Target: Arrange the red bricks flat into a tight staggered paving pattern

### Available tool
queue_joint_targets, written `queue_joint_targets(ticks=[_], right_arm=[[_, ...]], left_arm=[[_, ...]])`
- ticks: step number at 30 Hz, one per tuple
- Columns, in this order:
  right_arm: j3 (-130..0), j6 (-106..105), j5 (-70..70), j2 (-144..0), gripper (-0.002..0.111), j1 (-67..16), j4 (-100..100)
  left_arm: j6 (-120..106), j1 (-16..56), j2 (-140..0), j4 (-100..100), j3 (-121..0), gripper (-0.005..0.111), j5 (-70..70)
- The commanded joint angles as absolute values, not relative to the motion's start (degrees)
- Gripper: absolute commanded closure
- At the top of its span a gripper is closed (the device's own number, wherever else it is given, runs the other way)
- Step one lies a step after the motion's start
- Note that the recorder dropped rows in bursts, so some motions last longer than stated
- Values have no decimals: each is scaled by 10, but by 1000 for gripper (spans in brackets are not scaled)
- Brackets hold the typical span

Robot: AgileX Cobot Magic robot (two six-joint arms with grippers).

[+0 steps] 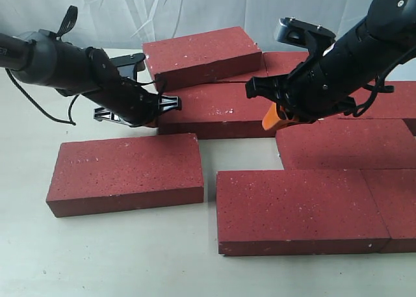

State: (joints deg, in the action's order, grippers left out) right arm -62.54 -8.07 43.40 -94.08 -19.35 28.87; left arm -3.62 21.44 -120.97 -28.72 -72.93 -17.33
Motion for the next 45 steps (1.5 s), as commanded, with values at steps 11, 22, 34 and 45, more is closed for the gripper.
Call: queue_joint_targets(ticks=[11, 22, 34, 45], right_arm=[[-626, -85, 428, -936, 109, -194, 290], [-626, -85, 427, -936, 109, -194, 289], [-626, -85, 427, -936, 109, -194, 289], [-626, -85, 423, -936, 109, -194, 289]], left_arm=[[-38, 258, -1237, -323, -744, 107, -138], [-39, 272, -1239, -345, -786, 107, -145], [-39, 287, -1267, -357, -794, 107, -142], [-42, 305, -1268, -366, -796, 107, -120]])
